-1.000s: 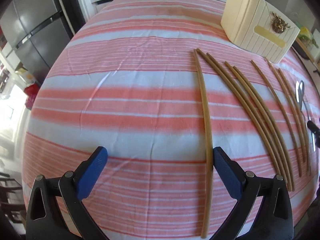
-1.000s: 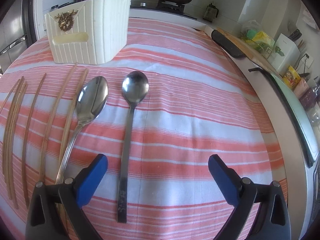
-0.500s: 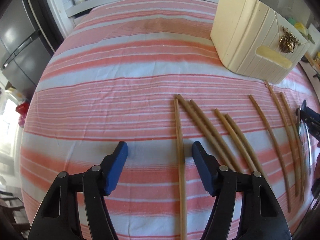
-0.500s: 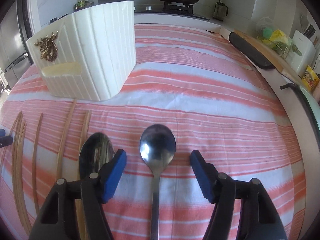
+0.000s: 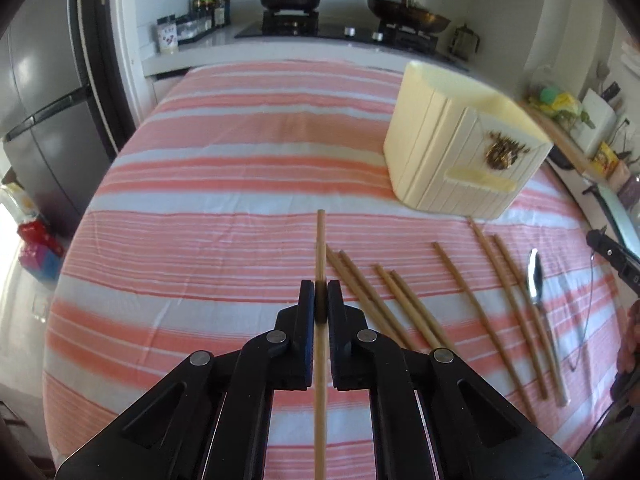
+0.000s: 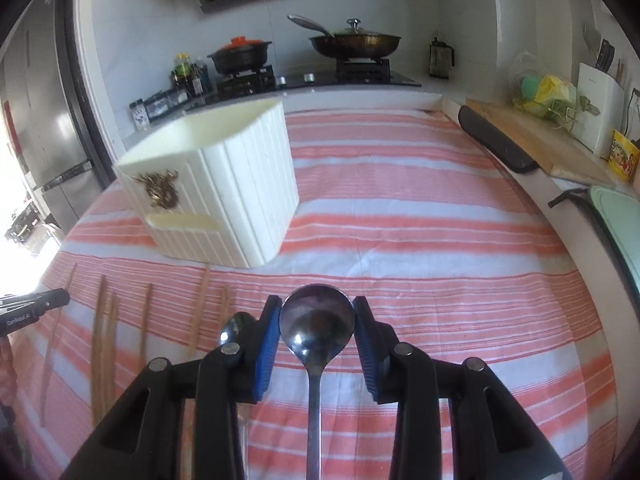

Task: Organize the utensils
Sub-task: 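Lift the chopstick and spoon up over the white caddy with both tools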

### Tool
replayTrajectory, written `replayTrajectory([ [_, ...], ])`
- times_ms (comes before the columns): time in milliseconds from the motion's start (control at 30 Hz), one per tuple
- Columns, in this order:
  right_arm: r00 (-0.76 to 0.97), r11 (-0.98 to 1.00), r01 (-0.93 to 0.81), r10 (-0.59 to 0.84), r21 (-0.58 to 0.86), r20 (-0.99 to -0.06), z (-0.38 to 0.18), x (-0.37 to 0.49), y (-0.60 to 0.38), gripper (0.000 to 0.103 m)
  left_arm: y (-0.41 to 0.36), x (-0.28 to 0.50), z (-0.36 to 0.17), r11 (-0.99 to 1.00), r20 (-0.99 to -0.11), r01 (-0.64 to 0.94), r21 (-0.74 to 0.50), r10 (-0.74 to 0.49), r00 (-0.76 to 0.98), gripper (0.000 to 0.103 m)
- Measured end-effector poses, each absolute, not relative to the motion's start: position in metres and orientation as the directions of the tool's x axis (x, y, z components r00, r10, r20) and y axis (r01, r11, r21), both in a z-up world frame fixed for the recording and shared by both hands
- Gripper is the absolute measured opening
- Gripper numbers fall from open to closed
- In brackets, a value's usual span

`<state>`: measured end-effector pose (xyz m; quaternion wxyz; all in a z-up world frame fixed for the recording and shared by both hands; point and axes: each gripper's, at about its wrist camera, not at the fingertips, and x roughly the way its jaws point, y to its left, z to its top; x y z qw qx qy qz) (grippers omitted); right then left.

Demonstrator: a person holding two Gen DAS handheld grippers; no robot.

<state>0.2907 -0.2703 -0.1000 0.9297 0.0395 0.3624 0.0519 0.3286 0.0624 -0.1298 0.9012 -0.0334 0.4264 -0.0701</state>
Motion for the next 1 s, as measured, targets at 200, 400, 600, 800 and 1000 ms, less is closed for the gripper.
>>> replayTrajectory([
  [200,0.798,0.985,-0.127,0.169,0.113,-0.578,-0.053,0.251,-0.263,0.036,0.068,0.290,-0.074,0.983,-0.662,0.119,-0.140,-0.182,0.727,0.005],
  [400,0.830,0.981,-0.156,0.193,0.114,-0.524,-0.027,0.236,-0.259,0.036,0.073,0.282,-0.051,0.980,-0.610,0.122,-0.159,-0.194,0.768,0.005],
  [600,0.830,0.974,-0.185,0.224,0.127,-0.511,-0.003,0.247,-0.258,0.036,0.074,0.287,-0.030,0.973,-0.589,0.134,-0.189,-0.221,0.777,0.005],
  [800,0.815,0.961,-0.228,0.277,0.158,-0.509,0.028,0.275,-0.259,0.036,0.068,0.309,0.005,0.959,-0.562,0.181,-0.218,-0.275,0.780,0.004],
  [1000,0.812,0.943,-0.272,0.333,0.193,-0.479,0.075,0.317,-0.250,0.036,0.053,0.349,0.074,0.929,-0.468,0.257,-0.267,-0.358,0.808,0.004],
])
